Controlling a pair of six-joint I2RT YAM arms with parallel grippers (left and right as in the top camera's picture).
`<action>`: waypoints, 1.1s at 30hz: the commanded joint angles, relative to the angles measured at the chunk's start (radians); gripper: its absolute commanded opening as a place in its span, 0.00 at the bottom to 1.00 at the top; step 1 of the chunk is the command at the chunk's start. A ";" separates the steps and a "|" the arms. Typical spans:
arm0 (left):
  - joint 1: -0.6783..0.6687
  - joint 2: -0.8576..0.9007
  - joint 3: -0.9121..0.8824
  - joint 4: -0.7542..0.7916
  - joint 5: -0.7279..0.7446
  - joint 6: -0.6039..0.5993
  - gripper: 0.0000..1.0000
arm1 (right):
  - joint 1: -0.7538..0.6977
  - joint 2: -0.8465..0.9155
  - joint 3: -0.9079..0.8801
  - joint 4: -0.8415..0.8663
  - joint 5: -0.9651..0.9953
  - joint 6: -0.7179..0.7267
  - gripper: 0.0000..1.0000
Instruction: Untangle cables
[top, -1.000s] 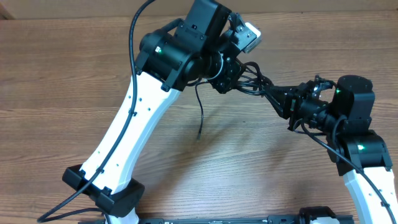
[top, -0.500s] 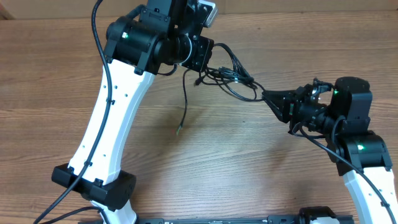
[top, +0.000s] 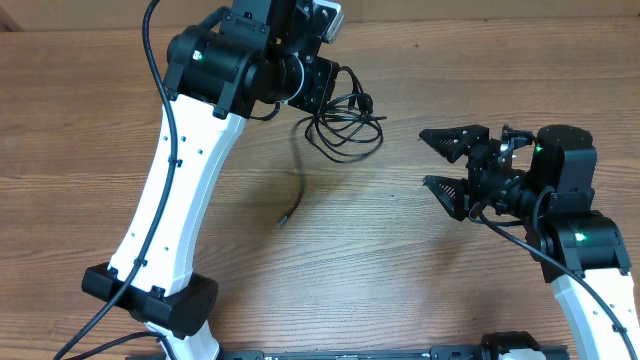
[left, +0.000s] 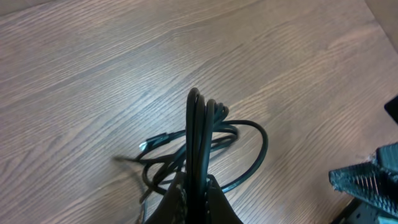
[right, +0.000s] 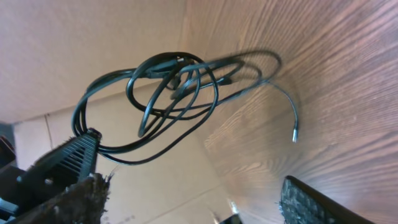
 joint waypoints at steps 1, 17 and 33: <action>-0.003 -0.040 0.026 -0.001 0.093 0.114 0.04 | 0.003 -0.003 0.002 0.004 0.006 -0.018 0.93; -0.023 -0.040 0.025 -0.093 0.296 0.424 0.04 | 0.003 -0.003 0.002 0.114 -0.002 -0.621 1.00; -0.129 -0.040 0.025 -0.076 0.546 0.659 0.04 | 0.003 -0.003 0.002 0.141 0.010 -0.747 1.00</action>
